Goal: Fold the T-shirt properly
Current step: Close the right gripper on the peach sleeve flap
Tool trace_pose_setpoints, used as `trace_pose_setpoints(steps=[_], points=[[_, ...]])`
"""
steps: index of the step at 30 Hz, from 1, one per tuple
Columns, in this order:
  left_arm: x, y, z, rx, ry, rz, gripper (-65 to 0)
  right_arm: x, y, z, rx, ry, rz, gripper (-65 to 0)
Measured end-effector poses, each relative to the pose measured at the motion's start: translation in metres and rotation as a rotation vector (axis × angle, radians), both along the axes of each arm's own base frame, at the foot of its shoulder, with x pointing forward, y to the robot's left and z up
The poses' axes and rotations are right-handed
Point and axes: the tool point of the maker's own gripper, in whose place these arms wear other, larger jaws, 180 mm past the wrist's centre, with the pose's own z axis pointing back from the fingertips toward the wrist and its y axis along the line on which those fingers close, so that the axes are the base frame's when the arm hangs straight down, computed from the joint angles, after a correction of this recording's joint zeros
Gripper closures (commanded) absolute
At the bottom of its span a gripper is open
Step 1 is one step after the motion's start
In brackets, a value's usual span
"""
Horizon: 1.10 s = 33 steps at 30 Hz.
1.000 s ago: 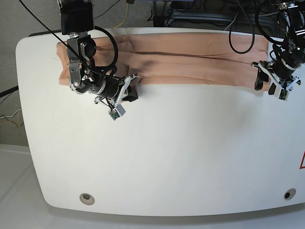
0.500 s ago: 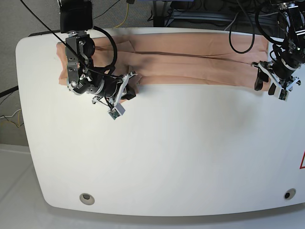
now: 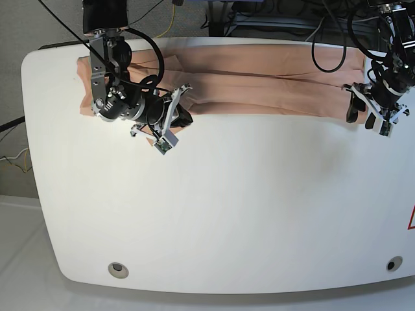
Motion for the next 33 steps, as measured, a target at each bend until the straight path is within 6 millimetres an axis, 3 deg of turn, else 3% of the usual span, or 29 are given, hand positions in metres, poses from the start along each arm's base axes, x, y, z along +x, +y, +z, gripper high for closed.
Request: trace_pose_setpoints(steps=[3, 5, 15, 19, 22, 27, 33], points=[[0.000, 0.001, 0.000, -0.002, 0.000, 0.004, -30.3, -0.010, 0.009, 0.023, 0.040, -0.055, 0.033, 0.0], [-0.001, 0.001, -0.001, -0.003, 0.003, 0.003, -30.3, -0.015, 0.012, 0.027, 0.052, -0.062, 0.040, 0.0], [0.002, 0.001, 0.000, -0.009, -0.004, 0.009, -30.5, -0.060, 0.001, 0.018, 0.029, 0.004, 0.047, 0.0], [0.002, 0.001, 0.000, -0.010, -0.003, 0.010, -30.7, -0.066, -0.007, 0.020, 0.013, -0.002, 0.045, 0.0], [0.002, 0.002, 0.000, -0.006, 0.000, 0.012, -30.8, -0.075, -0.005, 0.032, 0.035, -0.029, 0.084, 0.0], [0.002, 0.000, 0.000, -0.012, -0.003, 0.009, -30.8, -0.084, -0.012, 0.025, 0.007, 0.000, 0.089, 0.0], [0.004, 0.000, 0.001, -0.013, -0.009, 0.010, -30.8, -0.081, -0.014, 0.026, -0.003, -0.010, 0.101, 0.0]])
